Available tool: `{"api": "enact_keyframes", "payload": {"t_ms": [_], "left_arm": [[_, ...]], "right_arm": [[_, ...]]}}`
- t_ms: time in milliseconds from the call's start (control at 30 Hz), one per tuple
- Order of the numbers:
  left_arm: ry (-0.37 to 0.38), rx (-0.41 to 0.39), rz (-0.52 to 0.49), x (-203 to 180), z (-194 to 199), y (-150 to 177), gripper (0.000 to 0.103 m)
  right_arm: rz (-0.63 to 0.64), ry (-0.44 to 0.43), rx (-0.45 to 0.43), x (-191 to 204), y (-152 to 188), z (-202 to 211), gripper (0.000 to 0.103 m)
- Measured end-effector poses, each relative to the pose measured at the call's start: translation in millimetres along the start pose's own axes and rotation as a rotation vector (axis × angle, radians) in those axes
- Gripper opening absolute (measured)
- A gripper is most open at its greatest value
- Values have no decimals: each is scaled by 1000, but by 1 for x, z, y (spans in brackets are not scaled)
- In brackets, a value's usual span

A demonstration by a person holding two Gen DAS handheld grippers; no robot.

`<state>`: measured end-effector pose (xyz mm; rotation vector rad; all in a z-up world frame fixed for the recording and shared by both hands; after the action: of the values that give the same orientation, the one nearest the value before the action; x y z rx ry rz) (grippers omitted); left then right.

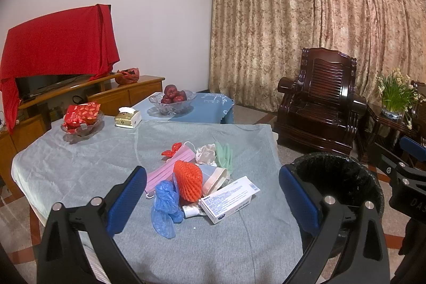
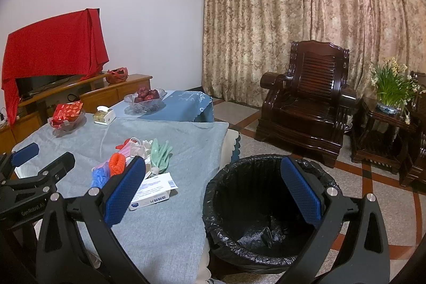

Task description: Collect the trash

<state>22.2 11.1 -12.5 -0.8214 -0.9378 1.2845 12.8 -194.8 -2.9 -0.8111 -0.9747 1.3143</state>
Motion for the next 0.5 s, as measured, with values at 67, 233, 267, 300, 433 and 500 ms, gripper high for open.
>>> {"api": "enact_keyframes", "payload": {"t_ms": [67,233,267,300,433,500], "left_arm": [[0,-1,1,2,1,0,97],[0,0,-3,-2,-1,-1,97],[0,0,-3,-2,-1,-1,97],[1,0,-3,-1,-1,-1,97],[2,1,-2,2,0,-1,97],[2,2,-1,3,0,0,97]], "right_arm": [[-1,0,0,0,-1,0,98],[0,0,0,0,-1,0,98],[-1,0,0,0,-1,0,98],[-1,0,0,0,-1,0,98],[-1,0,1,0,-1,0,98],[-1,0,4,1,4,-1,98]]}}
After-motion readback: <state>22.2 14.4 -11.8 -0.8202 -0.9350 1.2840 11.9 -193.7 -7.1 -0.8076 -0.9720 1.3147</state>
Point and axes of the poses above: each gripper's, at about its wrist camera, not at the fingertips, and z roughly against the way its jaws point, x to its left, y to its underside, the point moved 3 cm from there along -z, roughly the way its jaws point, and after that the axes turned 7 degrees about -z, right-handed, at the moved point
